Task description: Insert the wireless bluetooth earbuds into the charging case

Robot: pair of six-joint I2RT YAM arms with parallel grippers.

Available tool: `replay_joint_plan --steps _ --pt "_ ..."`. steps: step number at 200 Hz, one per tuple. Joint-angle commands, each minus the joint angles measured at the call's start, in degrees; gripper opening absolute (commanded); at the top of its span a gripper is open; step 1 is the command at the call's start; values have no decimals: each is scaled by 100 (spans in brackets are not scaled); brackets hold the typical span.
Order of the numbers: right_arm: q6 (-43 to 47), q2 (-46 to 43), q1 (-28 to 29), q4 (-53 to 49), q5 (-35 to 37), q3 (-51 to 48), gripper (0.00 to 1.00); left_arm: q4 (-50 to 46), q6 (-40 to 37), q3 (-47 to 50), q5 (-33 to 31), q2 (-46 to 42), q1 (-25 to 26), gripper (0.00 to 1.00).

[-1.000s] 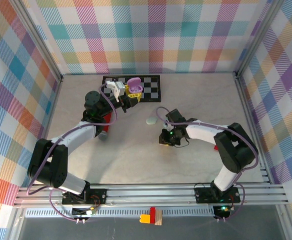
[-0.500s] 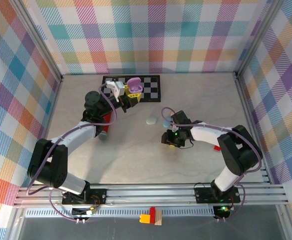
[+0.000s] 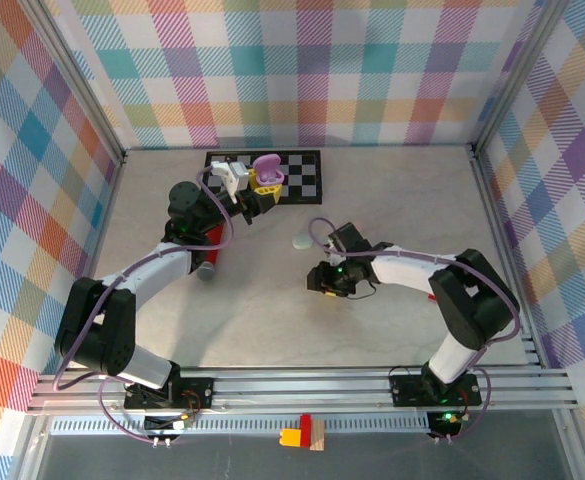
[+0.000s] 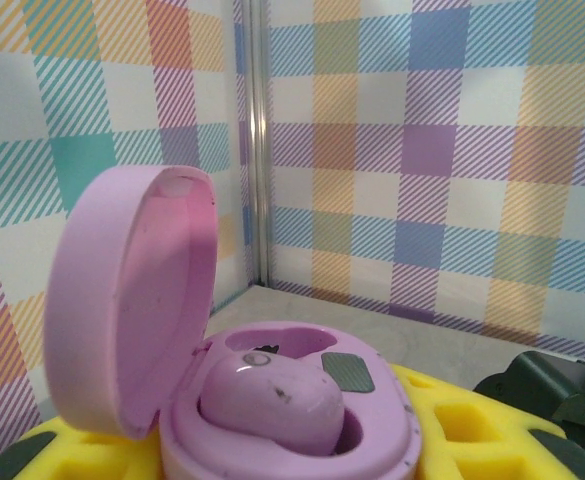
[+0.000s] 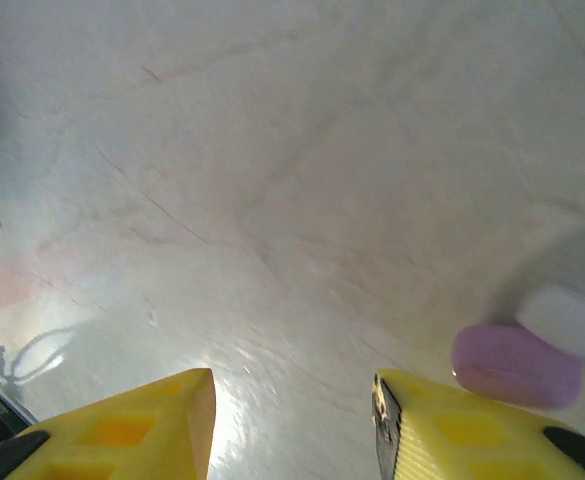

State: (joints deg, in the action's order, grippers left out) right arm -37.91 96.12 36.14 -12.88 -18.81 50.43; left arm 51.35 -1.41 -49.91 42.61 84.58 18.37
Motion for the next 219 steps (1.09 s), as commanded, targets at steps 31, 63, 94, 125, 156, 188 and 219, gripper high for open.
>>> replay_joint_plan --steps 31,63,94,125,156,188,219 --pt "646 586 11 -150 136 624 46 -386 -231 -85 207 -202 -97 36" --pt "1016 415 -6 -212 325 747 47 -381 -206 -80 184 -181 -97 36" --pt "1235 321 -230 -346 351 817 49 -122 -29 -97 227 -1 -97 35" --pt "1232 107 -438 -117 -84 810 50 -107 -18 -127 241 33 -97 36" --pt "1594 30 -468 -607 555 1043 50 -73 -31 -83 220 7 -97 36" --pt "1536 41 -354 -1706 1764 1442 50 -54 -74 32 64 -38 -121 36" --pt "1264 144 10 -2440 2905 1744 51 357 196 162 26 39 -334 36"
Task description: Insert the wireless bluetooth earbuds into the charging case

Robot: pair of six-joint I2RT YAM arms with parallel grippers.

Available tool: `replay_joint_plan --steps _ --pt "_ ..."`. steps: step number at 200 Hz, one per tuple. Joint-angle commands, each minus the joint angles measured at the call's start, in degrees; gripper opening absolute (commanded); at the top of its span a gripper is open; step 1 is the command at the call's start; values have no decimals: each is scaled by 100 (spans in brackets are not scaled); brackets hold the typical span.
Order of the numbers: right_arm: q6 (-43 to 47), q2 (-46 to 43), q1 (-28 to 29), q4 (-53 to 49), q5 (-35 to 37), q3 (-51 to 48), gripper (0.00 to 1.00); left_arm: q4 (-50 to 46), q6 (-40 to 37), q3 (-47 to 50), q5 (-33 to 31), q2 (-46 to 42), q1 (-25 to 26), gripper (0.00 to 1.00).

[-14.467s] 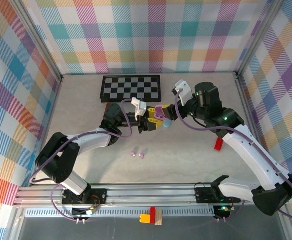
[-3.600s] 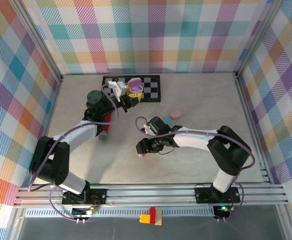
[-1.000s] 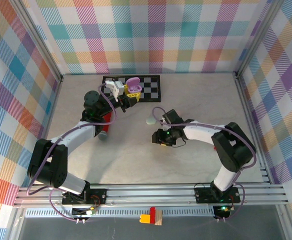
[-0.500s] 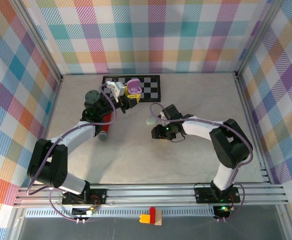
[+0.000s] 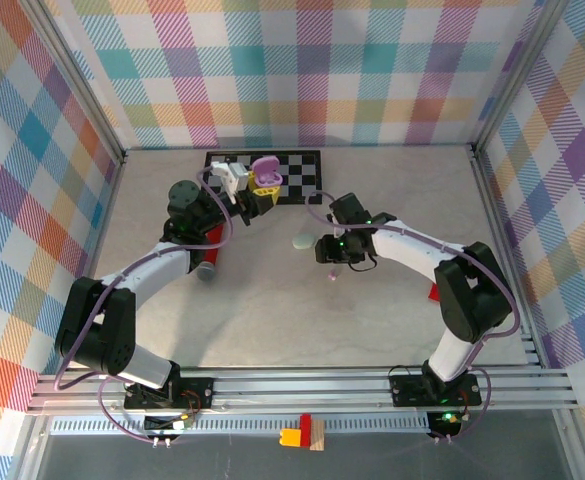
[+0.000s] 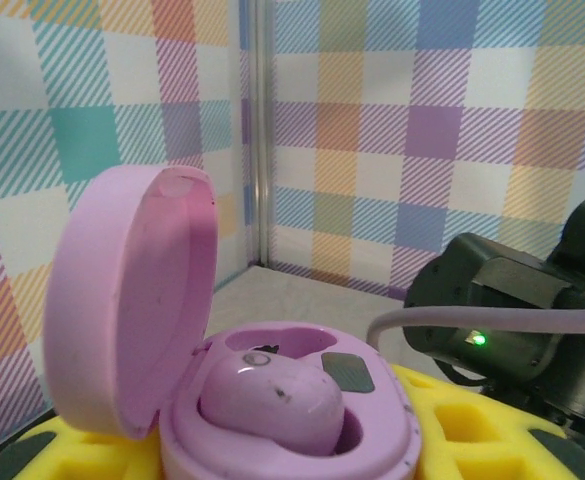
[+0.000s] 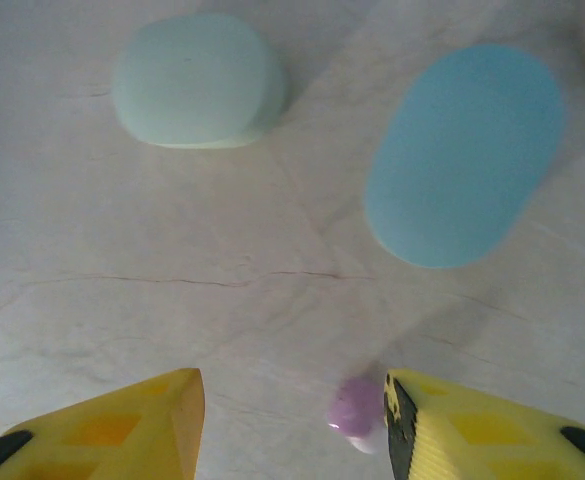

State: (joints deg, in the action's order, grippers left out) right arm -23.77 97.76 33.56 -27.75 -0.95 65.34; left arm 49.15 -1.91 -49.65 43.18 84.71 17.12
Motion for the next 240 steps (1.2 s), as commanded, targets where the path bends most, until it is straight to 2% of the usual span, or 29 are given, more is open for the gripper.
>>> replay_joint_plan --steps 1,33,73,122,191,218,240 --pt "-157 -7 280 -979 1143 265 50 596 263 138 -30 27 -214 36" --pt "-432 392 569 -1386 1441 556 47 746 396 131 66 82 -280 36" --pt "-565 654 612 -1160 904 572 48 747 382 201 88 -2 -306 36" --pt "-338 951 616 -969 783 699 48 720 392 262 113 -67 -316 36" --pt "-147 1001 608 -699 254 866 45 649 368 212 159 -58 -324 36" --pt "-2 975 621 -808 465 918 45 649 365 218 147 -76 -315 36" --pt "263 925 719 -1090 1079 976 45 625 363 228 114 -77 -328 36"
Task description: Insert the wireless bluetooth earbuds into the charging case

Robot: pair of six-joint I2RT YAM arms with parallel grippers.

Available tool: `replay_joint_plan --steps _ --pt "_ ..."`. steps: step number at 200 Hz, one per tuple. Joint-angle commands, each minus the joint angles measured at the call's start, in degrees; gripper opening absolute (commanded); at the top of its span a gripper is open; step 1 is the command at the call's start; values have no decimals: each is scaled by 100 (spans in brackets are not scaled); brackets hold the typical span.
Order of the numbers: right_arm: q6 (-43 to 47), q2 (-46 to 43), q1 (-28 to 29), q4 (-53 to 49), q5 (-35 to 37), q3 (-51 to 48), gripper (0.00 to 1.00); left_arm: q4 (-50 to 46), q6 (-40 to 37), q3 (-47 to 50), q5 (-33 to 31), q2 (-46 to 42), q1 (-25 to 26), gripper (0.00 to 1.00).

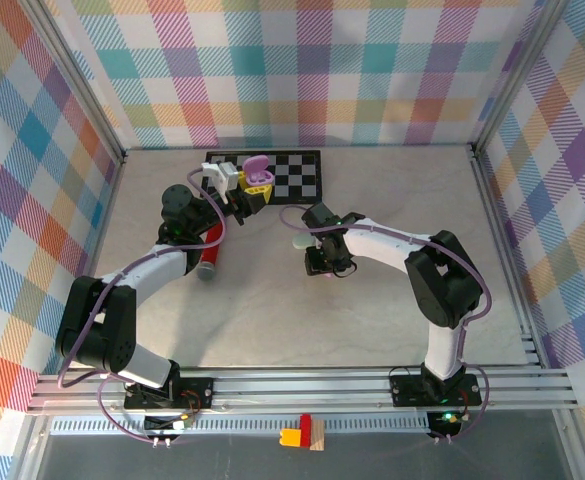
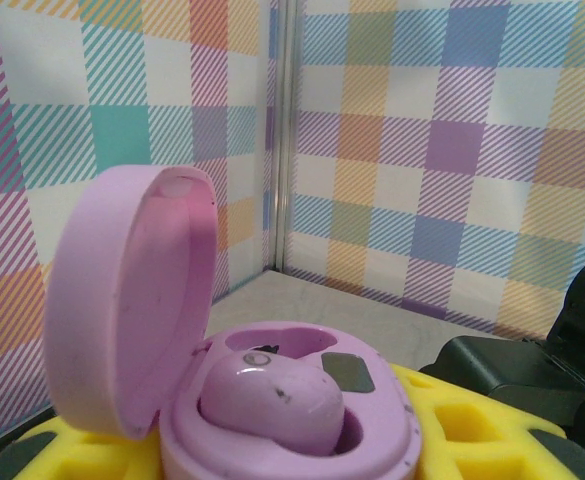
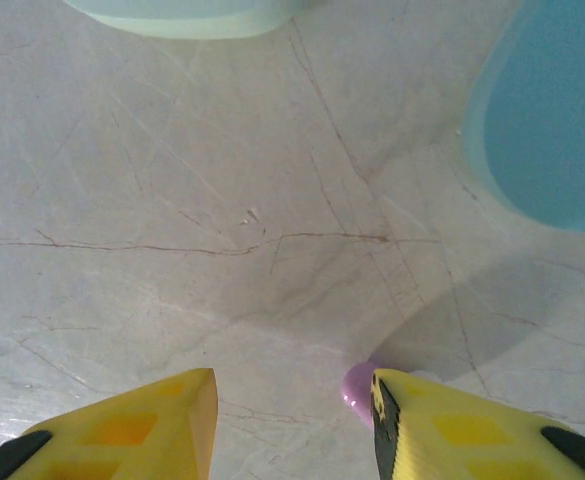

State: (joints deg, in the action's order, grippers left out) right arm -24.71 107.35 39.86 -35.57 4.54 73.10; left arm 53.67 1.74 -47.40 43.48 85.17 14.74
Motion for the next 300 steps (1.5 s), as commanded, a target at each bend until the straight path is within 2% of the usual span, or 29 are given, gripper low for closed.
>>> replay_joint_plan --steps 1,36,71,93,151,242,300 --pt "368 -36 91 -318 557 202 45 176 -4 2 82 -123 -92 36" --pt "900 -150 371 -549 1348 183 45 304 137 11 77 -94 -198 35" --pt "1952 51 673 -660 1622 293 43 339 217 13 71 -174 -235 35" --pt "2283 239 770 -846 1878 444 41 284 213 -6 92 -193 -235 35" --pt "2363 530 787 -1092 2321 536 37 320 267 -15 93 -202 -235 35" --pt "2242 741 787 -1037 2318 588 27 206 173 -17 128 -245 -235 35" --pt "2201 823 778 -1101 2390 573 28 188 160 -6 135 -268 -231 35"
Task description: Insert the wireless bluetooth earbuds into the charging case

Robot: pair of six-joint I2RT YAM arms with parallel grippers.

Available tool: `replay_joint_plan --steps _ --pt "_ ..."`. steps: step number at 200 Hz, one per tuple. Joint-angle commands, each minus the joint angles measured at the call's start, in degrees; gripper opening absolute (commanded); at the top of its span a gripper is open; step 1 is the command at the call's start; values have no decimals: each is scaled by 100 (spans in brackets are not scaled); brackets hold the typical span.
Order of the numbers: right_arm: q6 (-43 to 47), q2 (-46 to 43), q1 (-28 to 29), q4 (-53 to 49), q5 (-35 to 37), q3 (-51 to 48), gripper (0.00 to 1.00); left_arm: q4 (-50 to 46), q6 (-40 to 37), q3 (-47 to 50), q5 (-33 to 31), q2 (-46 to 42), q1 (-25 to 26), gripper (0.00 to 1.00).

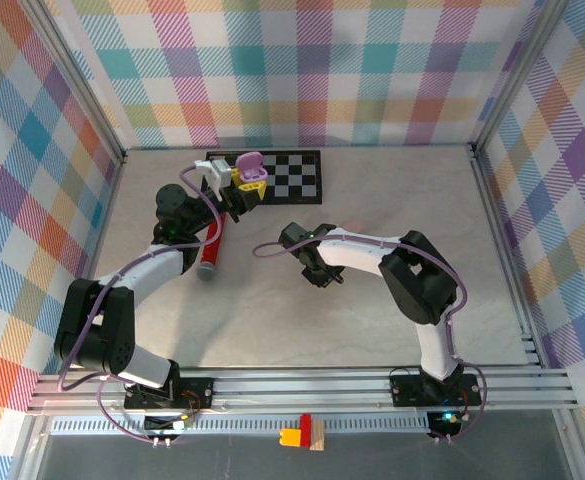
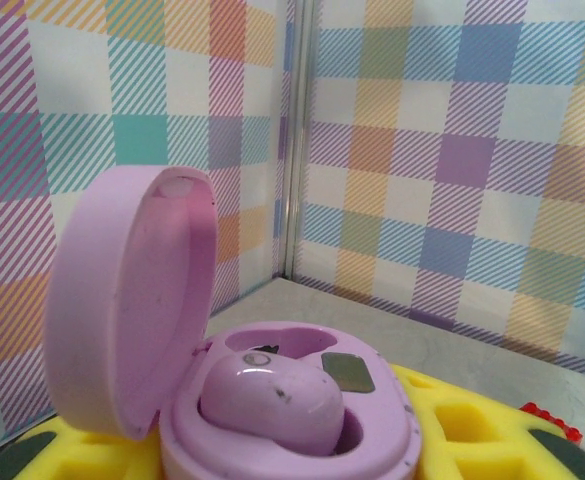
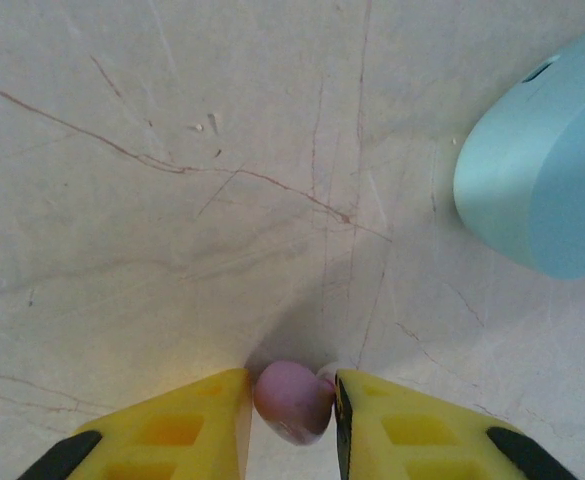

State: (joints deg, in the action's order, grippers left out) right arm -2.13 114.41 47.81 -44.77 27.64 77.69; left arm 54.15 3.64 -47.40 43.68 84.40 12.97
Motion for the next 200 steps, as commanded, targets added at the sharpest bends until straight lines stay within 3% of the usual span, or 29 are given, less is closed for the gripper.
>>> replay_joint_plan --steps 1,52,101,153,200 --pt "-58 117 -18 -181 77 114 28 140 -30 -6 115 -194 -56 35" --pt "-264 -138 -43 -132 -1 111 22 74 -138 35 102 -213 -58 35" --pt "-626 -1302 -335 284 -914 -378 21 56 -302 117 45 -198 -58 35" --pt "-1332 -2863 -1047 835 -3127 -777 22 342 -130 116 185 -98 55 35" --pt "-1777 -3616 -1792 1307 -5109 -673 21 228 -399 310 309 -117 434 36"
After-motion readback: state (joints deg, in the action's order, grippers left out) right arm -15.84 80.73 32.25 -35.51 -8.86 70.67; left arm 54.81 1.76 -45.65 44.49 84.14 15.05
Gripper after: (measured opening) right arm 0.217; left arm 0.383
